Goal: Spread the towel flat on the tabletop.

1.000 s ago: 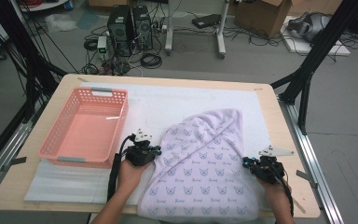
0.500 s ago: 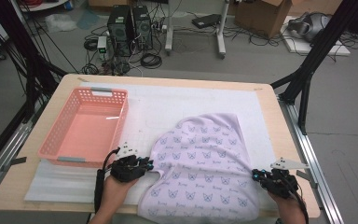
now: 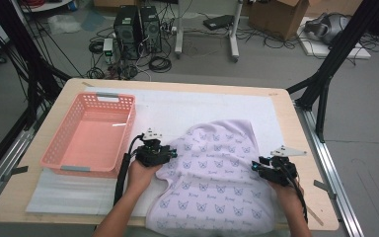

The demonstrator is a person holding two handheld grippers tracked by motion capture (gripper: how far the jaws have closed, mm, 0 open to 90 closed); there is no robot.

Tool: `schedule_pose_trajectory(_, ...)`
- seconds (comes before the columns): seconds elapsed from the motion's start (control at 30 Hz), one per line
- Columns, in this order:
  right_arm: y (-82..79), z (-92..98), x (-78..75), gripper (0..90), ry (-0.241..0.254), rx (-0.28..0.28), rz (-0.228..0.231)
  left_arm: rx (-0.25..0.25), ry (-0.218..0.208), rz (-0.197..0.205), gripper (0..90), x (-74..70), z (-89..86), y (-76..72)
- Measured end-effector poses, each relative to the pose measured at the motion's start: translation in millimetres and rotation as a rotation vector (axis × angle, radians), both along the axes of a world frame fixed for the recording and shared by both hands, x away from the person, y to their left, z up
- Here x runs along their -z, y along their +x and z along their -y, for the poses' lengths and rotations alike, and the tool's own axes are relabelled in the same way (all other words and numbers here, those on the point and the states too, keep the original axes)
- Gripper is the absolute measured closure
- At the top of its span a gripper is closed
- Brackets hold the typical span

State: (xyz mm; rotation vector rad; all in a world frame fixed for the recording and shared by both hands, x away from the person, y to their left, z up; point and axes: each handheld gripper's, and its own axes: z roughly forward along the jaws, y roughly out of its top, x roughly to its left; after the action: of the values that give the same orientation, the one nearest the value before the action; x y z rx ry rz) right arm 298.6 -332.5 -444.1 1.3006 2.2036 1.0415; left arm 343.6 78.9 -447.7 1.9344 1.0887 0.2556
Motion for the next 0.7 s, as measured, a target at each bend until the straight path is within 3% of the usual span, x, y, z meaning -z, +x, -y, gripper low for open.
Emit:
schedule_pose_trajectory(0.07, 1.0, -4.2, 2.9, 69.1, -0.038, -0.012, 0.003, 0.002, 0.053, 0.023, 82.3, 0.8, 2.6, -3.1)
schedule_pose_trajectory(0.1, 0.0, -3.8, 2.3, 81.5, -0.033, -0.023, -0.001, 0.001, 0.070, 0.028, 87.8, -0.5, 2.4, -4.6)
schedule_pose_trajectory(0.13, -1.4, -3.0, 1.7, 87.1, -0.032, -0.038, -0.007, -0.008, 0.073, 0.032, 88.9, -1.9, 1.4, -6.2)
schedule_pose_trajectory(0.23, -8.7, 0.6, 0.7, 88.5, -0.036, -0.039, -0.010, -0.028, 0.049, 0.073, 89.6, -8.2, -6.1, -14.7)
schedule_pose_trajectory(0.33, -20.5, 7.8, 0.8, 88.5, -0.024, -0.039, -0.004, -0.030, 0.037, 0.083, 89.6, -9.5, -15.3, -25.0)
schedule_pose_trajectory(0.63, -50.3, 18.6, -1.5, 88.4, -0.021, -0.051, -0.037, -0.031, -0.002, 0.060, 89.5, -0.4, -38.5, -54.2)
schedule_pose_trajectory(0.7, -52.0, 19.4, -1.6, 86.5, -0.011, -0.059, -0.040, -0.042, -0.026, 0.047, 84.4, -0.7, -42.0, -53.9)
